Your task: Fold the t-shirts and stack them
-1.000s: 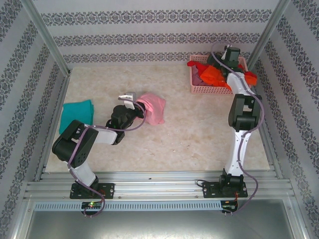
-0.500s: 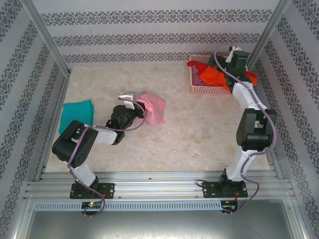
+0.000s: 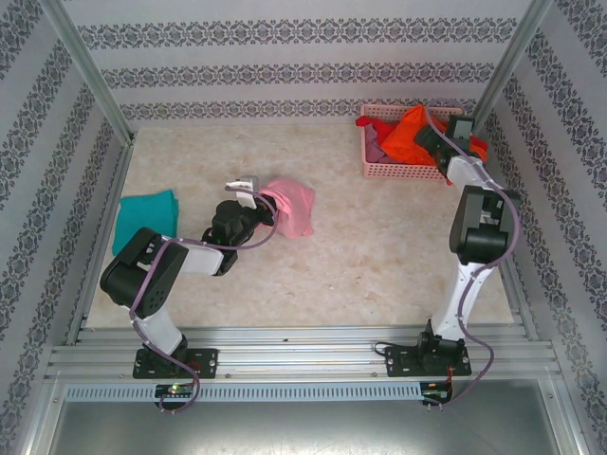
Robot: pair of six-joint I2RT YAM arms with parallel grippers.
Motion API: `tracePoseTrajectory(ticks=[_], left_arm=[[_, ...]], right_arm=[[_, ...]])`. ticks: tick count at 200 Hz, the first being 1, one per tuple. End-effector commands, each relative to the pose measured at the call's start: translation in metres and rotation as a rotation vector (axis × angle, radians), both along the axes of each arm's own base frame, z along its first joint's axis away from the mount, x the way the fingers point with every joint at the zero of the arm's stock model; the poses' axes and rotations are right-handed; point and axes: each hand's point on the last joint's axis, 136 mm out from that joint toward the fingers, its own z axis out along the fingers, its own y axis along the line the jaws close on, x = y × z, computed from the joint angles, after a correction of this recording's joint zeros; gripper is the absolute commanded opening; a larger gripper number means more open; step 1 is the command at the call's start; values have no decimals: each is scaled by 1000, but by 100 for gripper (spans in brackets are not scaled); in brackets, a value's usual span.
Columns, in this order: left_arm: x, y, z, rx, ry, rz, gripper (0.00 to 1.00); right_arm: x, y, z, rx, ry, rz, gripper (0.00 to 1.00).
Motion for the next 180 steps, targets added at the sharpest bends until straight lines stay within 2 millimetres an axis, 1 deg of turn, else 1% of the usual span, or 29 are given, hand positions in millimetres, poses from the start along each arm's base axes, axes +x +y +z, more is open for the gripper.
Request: tracePoseTrajectory(ticks=[1, 11, 13, 15, 35, 62, 78, 89, 104, 119, 132, 159, 162, 167, 170, 175, 180], left_arm=[[0, 6, 12, -32, -39, 20, 0], [-1, 6, 11, -29, -38, 20, 0], [-1, 7, 11, -29, -37, 21, 0], [-1, 7, 11, -29, -38, 22, 0], [-2, 9, 11, -28, -38, 28, 0], [-3, 8, 14, -29, -43, 27, 0], [-3, 8, 14, -26, -43, 23, 0], [-3, 9, 15, -26, -45, 26, 0], [-4, 8, 16, -28, -46, 25, 0], [-4, 9, 16, -30, -47, 25, 0], [-4, 9, 16, -30, -45, 26, 0], [-2, 9, 17, -33, -36, 32, 0], [-2, 9, 17, -34, -34, 32, 1], [-1, 9, 16, -33, -31, 32, 5], [-1, 8, 17, -34, -30, 32, 9], [-1, 8, 16, -33, -28, 31, 22], [0, 9, 16, -32, -26, 33, 38]], right_arm=[[21, 2, -3, 10, 10, 34, 83], [29, 3, -8, 20, 26, 43, 83], [29, 3, -13, 25, 39, 45, 83], [31, 3, -13, 28, 43, 47, 83], [36, 1, -31, 53, 114, 50, 84], [39, -3, -54, 76, 208, 55, 86], [38, -9, -66, 73, 252, 51, 87], [38, -12, -71, 74, 269, 50, 88], [38, -15, -69, 65, 266, 57, 89], [41, -10, -55, 47, 234, 98, 91], [44, -4, -34, 32, 184, 133, 92], [43, 11, 24, -7, 39, 175, 93], [42, 12, 29, -13, 28, 178, 93], [40, 15, 37, -24, 9, 186, 93], [39, 17, 44, -29, -4, 190, 94], [37, 21, 52, -39, -22, 199, 94], [34, 25, 59, -48, -38, 206, 94]])
